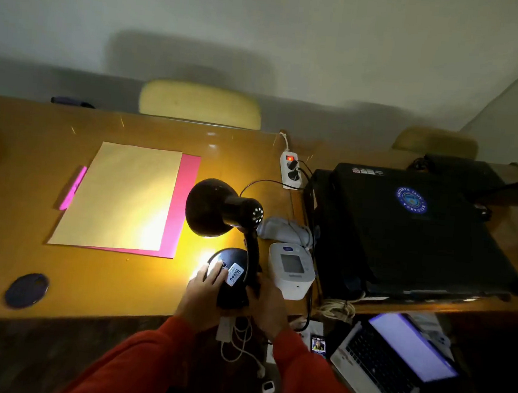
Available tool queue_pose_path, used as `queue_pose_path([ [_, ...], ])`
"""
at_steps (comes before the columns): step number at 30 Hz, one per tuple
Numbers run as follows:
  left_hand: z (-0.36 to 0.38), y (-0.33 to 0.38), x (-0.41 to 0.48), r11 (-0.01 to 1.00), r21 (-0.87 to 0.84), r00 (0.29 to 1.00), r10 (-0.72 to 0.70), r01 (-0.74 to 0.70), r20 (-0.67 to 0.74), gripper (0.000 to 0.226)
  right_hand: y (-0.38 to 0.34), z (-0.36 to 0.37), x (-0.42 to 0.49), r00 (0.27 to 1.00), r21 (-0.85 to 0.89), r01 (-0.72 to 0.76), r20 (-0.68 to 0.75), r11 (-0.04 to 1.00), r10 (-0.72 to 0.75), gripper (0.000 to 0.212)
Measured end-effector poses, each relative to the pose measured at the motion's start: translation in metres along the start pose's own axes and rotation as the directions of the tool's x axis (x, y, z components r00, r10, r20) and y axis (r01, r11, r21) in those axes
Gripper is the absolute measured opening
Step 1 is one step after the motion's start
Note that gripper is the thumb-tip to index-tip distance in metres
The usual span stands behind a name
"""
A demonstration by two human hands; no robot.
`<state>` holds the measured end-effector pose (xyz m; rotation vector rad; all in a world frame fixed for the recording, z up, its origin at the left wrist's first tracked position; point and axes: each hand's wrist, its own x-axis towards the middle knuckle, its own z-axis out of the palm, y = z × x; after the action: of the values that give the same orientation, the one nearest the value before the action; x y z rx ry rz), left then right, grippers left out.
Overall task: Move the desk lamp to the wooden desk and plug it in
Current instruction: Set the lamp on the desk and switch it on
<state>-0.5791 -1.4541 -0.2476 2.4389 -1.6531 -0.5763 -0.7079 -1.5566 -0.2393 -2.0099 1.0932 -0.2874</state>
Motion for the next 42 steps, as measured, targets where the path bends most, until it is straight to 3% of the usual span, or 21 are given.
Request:
queue_pose_path([
  [2, -0.008, 0.003, -0.002, 0.998, 0.056, 0.999, 0.011, -0.013, 0.04, 0.082, 0.0, -0.001, 0.0, 1.0, 0.001, 0.005, 0.012, 1.0, -0.005, 0.033],
  [8, -0.016, 0.014, -0.006, 0.993, 0.119, 1.0, 0.016, -0.013, -0.024, 0.079, -0.005, -0.006, -0.003, 0.998, -0.034, -0.03, 0.055, 0.999, 0.032, 0.036],
  [12, -0.027, 0.014, -0.015, 0.983, 0.179, 0.998, 0.056, -0.048, -0.039, 0.056, -0.013, -0.011, -0.008, 0.994, -0.076, -0.016, 0.11, 0.997, 0.025, 0.04],
  [18, -0.025, 0.009, -0.041, 0.997, 0.049, 0.998, -0.056, 0.054, 0.039, 0.046, -0.02, -0.02, -0.028, 0.98, -0.195, -0.039, 0.183, 0.98, 0.075, 0.037],
  [22, -0.037, 0.005, -0.065, 0.998, -0.015, 0.997, -0.059, 0.059, 0.046, 0.044, -0.035, -0.033, -0.042, 0.981, -0.236, 0.044, 0.194, 0.971, 0.003, 0.035],
  [31, -0.1, -0.006, -0.117, 0.997, 0.024, 0.993, -0.068, 0.071, -0.094, 0.041, -0.105, -0.084, -0.072, 0.987, -0.284, 0.159, 0.055, 0.946, -0.15, 0.027],
  [42, -0.195, -0.002, -0.207, 0.992, 0.098, 0.941, -0.041, 0.078, -0.335, 0.055, -0.187, -0.134, -0.151, 0.957, -0.358, 0.266, -0.012, 0.895, -0.289, 0.052],
])
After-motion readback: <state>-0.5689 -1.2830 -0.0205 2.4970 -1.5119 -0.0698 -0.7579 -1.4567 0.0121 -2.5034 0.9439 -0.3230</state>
